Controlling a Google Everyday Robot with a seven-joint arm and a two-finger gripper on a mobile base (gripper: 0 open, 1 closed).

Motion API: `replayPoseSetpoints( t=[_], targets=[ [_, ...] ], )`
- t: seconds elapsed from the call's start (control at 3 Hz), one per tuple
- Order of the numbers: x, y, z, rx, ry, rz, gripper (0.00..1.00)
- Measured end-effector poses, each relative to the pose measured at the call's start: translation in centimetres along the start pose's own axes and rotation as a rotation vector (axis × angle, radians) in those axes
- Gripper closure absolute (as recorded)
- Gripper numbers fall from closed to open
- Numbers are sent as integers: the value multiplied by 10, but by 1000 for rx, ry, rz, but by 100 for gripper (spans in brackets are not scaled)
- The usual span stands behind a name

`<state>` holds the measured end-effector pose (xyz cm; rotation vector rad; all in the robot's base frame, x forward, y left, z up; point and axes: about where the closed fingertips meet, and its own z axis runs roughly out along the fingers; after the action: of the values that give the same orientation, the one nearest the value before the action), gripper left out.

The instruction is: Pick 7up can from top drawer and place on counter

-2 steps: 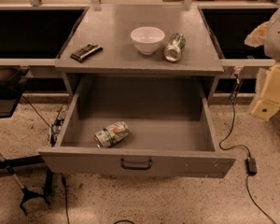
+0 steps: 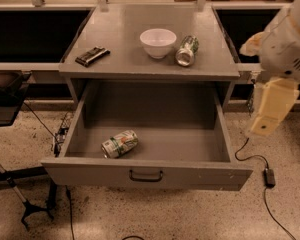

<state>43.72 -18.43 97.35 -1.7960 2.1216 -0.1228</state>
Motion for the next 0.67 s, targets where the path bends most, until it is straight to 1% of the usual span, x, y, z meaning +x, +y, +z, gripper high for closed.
replayPoseSetpoints(
  t=[0.33, 0.67],
  targets=[
    [-45, 17, 41, -43, -36, -148, 0],
    [-89, 32, 92, -98, -56, -306, 0]
  ],
)
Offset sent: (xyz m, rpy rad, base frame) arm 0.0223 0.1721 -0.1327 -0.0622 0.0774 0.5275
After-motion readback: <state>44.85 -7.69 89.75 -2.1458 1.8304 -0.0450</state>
